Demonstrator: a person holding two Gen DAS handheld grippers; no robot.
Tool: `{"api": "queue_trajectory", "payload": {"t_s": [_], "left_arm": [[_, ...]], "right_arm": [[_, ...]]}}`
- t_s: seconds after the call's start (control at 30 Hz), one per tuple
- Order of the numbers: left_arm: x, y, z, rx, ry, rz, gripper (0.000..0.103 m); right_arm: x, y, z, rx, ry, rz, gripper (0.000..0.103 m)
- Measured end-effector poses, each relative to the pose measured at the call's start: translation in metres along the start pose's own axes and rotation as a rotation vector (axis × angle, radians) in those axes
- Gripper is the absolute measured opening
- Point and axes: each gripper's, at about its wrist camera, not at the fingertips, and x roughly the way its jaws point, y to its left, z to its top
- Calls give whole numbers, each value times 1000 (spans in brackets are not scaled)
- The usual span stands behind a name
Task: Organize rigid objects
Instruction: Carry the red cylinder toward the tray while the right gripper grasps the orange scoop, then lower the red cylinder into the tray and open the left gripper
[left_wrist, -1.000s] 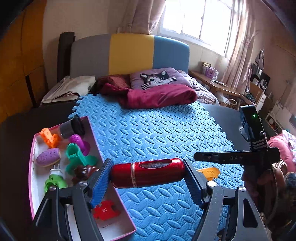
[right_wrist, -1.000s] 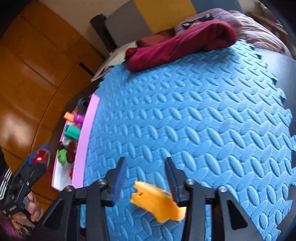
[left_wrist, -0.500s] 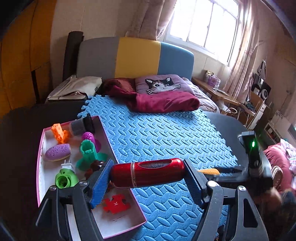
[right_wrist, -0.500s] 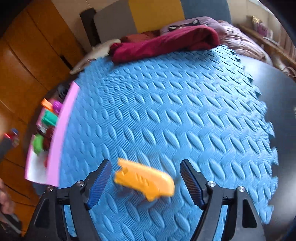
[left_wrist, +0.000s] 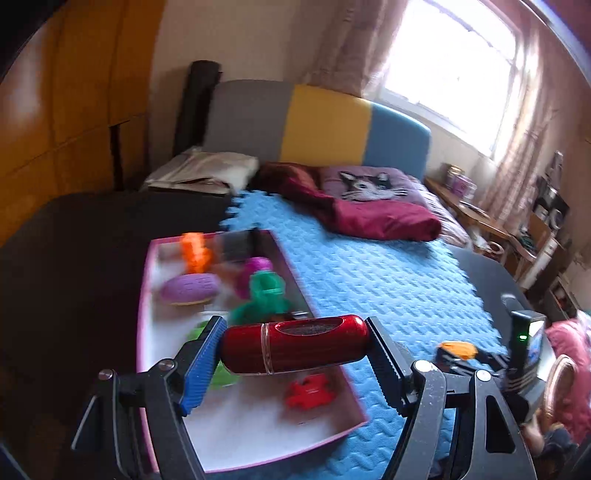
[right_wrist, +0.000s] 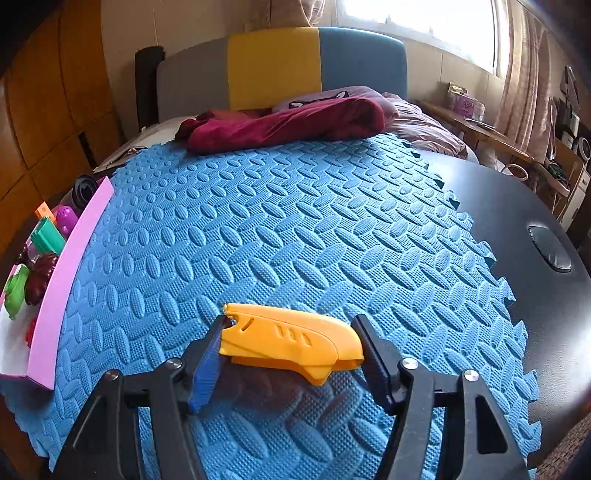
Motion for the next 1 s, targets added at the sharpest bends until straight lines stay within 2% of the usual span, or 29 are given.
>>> {"api": "queue_trajectory", "payload": {"t_s": [0.2,0.37,0.57,1.0], "left_arm": [[-10,49,-15,-70,8,133,75],[-12,60,-31,-74,28,200,75],[-7,52,-40,-34,36,230,75],[5,43,-49,-14,83,222,75]], "right_arm": [[1,1,0,0,-3,-6,68],[0,2,-2,2,-12,-9,67],[-1,2,-3,2,-19,-10,67],[-2,2,-4,1,-23,-12,67]]}}
